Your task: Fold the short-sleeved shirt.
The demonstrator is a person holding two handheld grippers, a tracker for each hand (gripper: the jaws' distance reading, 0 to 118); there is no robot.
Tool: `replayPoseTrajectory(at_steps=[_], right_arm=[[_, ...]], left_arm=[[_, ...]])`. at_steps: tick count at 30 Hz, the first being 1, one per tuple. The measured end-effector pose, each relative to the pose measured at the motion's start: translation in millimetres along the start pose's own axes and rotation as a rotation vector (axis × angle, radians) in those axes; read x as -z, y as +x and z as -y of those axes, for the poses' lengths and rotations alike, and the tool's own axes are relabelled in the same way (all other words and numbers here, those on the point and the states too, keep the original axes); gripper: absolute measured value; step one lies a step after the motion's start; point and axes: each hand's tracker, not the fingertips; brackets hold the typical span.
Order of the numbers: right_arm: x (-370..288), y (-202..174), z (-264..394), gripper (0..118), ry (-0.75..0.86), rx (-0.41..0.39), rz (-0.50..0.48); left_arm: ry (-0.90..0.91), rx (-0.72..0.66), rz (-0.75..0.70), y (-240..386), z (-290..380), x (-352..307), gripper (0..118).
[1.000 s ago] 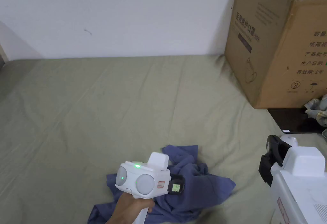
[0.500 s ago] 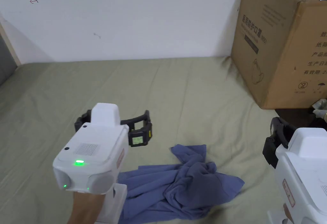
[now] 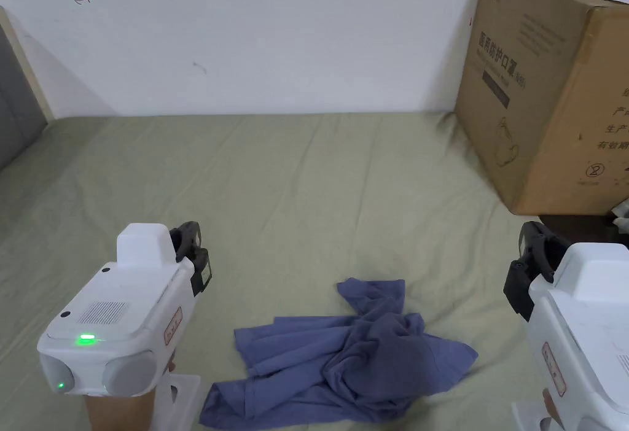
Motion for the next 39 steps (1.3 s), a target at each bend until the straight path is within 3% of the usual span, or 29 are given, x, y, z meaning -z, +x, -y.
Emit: replayPoseTrajectory(at_steps=[8,12,14,15,19,21,24,26,30,33,34,35,36,37,39], right_arm=[[5.1,1.4,10.6,0,-0.029,0.001,0.001],[10.3,0.8,17.9,0,-0.055,-0.002,-0.003],[12.8,0.3,21.9,0,-0.066,-0.003,-0.006],[13.8,0.1,23.4,0,-0.071,-0.003,-0.006],[19.0,0.1,30.3,0,-0.096,-0.006,-0.010],[21.3,0.6,33.1,0,-0.106,-0.008,-0.010],[25.6,1.2,37.8,0,-0.125,-0.011,-0.011],[29.2,2.0,41.7,0,-0.139,-0.010,-0.011],[38.7,4.4,50.7,0,-0.177,-0.004,-0.010],[55.4,10.5,64.2,0,-0.261,0.029,-0.015],[63.3,12.5,70.9,4,-0.302,0.038,-0.020],[73.5,15.4,79.3,14,-0.362,0.046,-0.015],[81.5,18.5,86.4,31,-0.397,0.057,-0.013],[92.7,22.1,96.0,63,-0.470,0.081,-0.026],[113.9,29.3,119.6,101,-0.566,0.110,-0.033]], left_arm=[[-0.452,-0.094,0.025,-10.9,59.6,31.8,0],[-0.612,-0.226,0.078,-18.4,103.7,45.0,0],[-0.674,-0.199,0.070,-16.3,123.6,51.7,0],[-0.700,-0.195,0.057,-15.3,130.9,54.4,7],[-0.815,-0.214,0.024,-8.5,147.4,53.8,85],[-0.818,-0.203,0.009,-4.6,153.2,52.4,93],[-0.837,-0.149,-0.020,-4.5,171.4,60.5,92],[-0.867,-0.126,-0.026,-1.4,178.0,64.8,76],[-0.855,-0.065,0.003,6.8,178.9,63.1,66],[-0.799,-0.021,0.061,8.5,174.7,58.9,4],[-0.817,-0.038,0.048,8.3,173.8,58.6,3],[-0.817,-0.042,0.056,8.3,170.5,58.0,3],[-0.799,-0.051,0.068,7.8,167.1,55.5,2],[-0.772,-0.062,0.075,6.9,162.3,51.8,2],[-0.749,-0.071,0.085,5.1,153.6,46.4,2]])
